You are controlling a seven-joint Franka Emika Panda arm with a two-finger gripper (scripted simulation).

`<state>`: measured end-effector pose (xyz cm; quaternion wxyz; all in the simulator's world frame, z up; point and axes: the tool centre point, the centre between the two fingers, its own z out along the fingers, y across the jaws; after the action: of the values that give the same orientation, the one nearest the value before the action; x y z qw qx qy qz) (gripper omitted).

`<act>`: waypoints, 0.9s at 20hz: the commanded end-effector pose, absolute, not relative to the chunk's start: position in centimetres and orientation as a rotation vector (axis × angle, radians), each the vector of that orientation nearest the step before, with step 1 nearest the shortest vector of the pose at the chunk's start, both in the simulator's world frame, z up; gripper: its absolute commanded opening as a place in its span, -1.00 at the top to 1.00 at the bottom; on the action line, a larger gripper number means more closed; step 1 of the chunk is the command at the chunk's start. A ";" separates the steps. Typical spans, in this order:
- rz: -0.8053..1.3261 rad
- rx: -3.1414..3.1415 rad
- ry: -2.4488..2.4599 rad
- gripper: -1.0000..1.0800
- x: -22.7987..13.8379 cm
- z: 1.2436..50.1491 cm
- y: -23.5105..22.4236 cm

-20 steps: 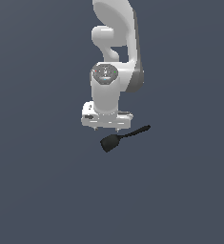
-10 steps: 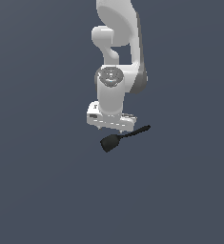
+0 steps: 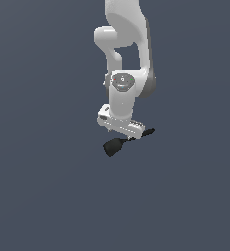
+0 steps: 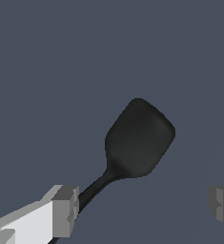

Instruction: Pick up the object and move it to a goal position.

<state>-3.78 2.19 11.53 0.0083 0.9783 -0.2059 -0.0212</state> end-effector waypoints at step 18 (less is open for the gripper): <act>-0.021 2.837 -1.337 -0.92 -6.5 8.0 7.0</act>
<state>-6.25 6.68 8.28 0.0031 0.9123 -0.4094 -0.0079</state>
